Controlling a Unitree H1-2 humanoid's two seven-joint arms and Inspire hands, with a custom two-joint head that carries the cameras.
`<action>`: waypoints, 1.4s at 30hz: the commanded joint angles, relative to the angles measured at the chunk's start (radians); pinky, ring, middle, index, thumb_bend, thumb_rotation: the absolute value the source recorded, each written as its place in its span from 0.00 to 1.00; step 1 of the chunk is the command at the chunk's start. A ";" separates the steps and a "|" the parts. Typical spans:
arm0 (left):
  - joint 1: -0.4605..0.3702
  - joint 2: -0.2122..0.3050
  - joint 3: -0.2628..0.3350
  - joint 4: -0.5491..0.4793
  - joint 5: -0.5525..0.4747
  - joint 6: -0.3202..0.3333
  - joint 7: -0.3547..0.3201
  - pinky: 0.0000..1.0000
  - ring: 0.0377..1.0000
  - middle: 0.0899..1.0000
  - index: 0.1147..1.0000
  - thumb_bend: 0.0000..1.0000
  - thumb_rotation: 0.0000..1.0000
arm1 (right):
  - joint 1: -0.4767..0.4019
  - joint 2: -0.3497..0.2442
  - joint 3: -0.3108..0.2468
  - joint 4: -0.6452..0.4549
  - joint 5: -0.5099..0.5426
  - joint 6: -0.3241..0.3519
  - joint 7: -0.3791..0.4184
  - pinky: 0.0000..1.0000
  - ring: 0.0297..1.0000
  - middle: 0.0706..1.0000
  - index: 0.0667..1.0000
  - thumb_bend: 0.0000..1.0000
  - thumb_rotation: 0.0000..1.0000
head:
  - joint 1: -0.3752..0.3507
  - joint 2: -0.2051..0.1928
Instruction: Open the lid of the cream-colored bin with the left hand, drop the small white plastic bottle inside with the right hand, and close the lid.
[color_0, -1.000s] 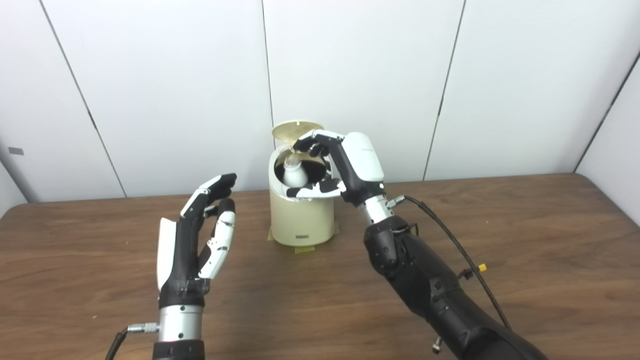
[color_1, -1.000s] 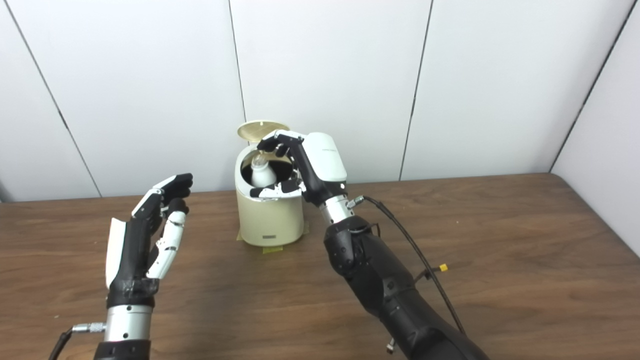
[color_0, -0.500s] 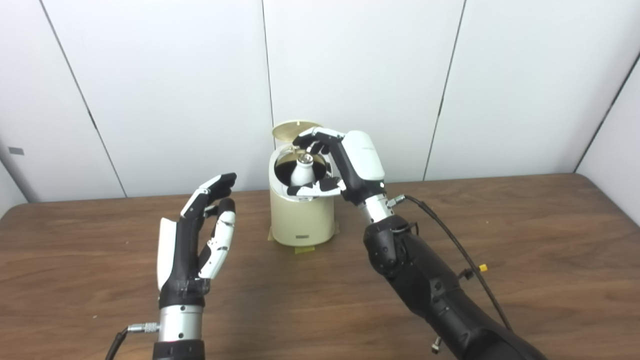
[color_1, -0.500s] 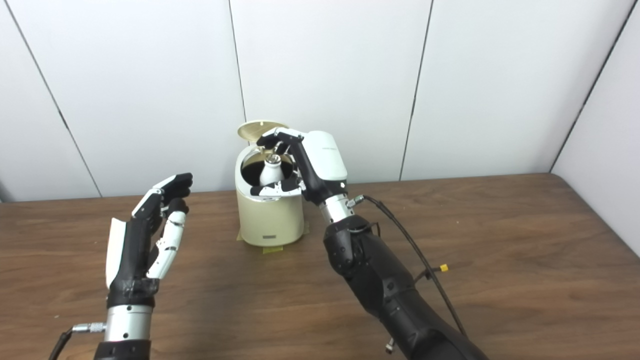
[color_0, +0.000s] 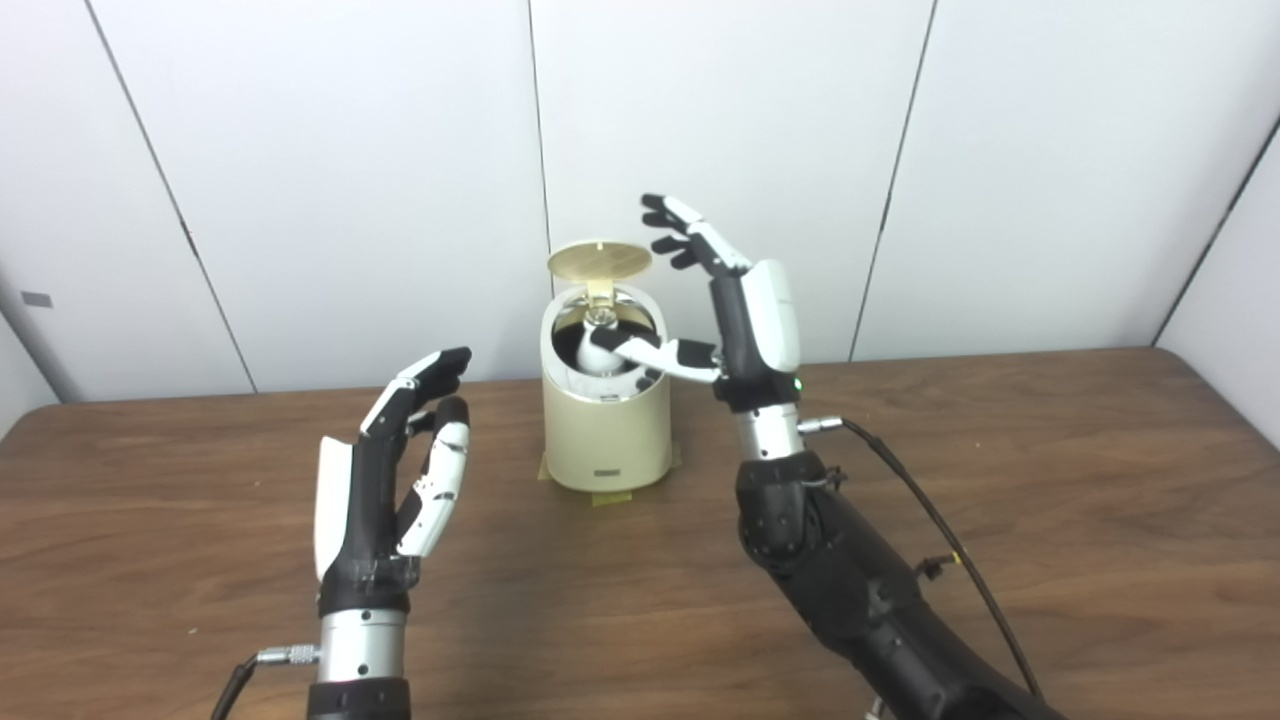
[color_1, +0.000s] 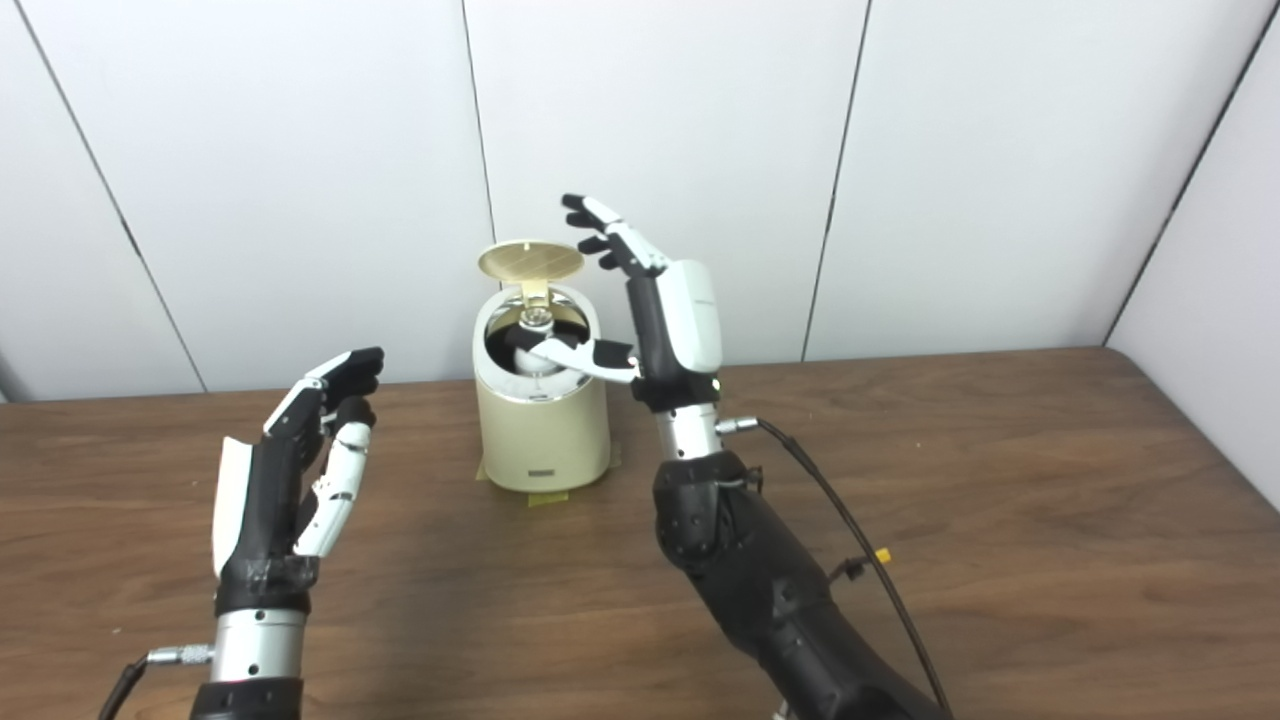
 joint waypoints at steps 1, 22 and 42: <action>-0.046 0.001 0.001 -0.017 0.008 -0.041 0.014 0.70 0.78 0.78 0.77 0.30 0.78 | -0.003 -0.002 -0.027 -0.115 0.139 -0.029 0.072 0.47 0.52 0.54 0.58 0.66 0.53 | -0.002 0.002; -0.182 0.074 0.028 -0.062 -0.033 0.034 -0.067 0.80 0.84 0.82 0.81 0.39 0.97 | 0.267 0.013 -0.159 -0.485 0.412 0.061 0.692 0.99 1.00 1.00 1.00 0.72 0.91 | 0.032 -0.016; -0.716 0.250 -0.178 0.064 0.461 0.389 -0.356 0.99 0.92 0.85 0.78 0.80 1.00 | 0.366 0.062 -0.240 -0.628 0.441 0.091 0.756 0.96 0.98 0.98 0.98 0.72 0.85 | 0.046 -0.010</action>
